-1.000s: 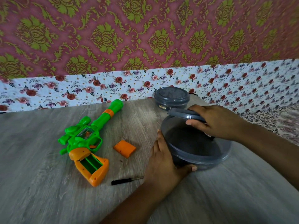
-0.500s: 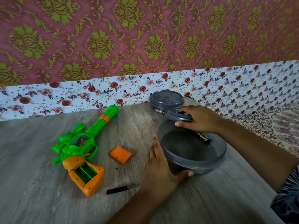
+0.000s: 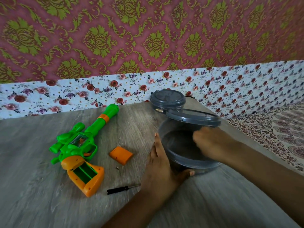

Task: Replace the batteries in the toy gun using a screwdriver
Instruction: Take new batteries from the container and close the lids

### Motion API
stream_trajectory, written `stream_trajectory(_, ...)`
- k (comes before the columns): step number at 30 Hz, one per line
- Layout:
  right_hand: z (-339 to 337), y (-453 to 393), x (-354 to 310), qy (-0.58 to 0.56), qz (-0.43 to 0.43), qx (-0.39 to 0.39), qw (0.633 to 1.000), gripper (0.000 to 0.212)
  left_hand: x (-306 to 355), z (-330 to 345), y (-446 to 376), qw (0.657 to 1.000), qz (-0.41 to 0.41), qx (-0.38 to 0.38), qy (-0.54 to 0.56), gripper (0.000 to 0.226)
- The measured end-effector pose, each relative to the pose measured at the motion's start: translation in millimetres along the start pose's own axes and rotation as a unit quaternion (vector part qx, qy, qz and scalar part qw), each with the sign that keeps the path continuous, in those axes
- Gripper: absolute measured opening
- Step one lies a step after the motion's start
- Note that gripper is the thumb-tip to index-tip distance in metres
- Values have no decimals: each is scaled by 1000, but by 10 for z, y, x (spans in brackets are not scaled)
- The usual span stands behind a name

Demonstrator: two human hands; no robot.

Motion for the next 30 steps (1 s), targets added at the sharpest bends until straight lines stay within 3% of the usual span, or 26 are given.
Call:
stream_trajectory(7,96,-305,140,45,88,-43,994,18,2,-2,12,1000,0,5,-5,131)
stream_trajectory(15,197,-290,98,59,65,-69,994,23,-6,4,6,1000,-3,4,-11,131)
stream_trajectory(21,155,-144,32,-58,-31,-215,974,26,1,-5,4,1000,6,7,-17,132)
stream_trajectory(25,92,-131,4,-130,-46,-241,961,26,2,-14,9,1000,10,9,-10,131)
stream_trajectory(28,120,-148,-31,-108,-43,-267,957,22,0,-15,9,1000,12,12,-11,131)
stream_trajectory(30,161,-164,-60,-77,-38,-272,958,31,0,-14,10,1000,14,15,-16,132)
Point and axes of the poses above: each hand's wrist, its own y-axis away from the middle knuckle, its own z-axis out of the palm, x = y × z, the point moved 5 cm from there along -y, towards the middle knuckle, and after that the axes turned 6 degrees about -y, right-handed, at the moved point
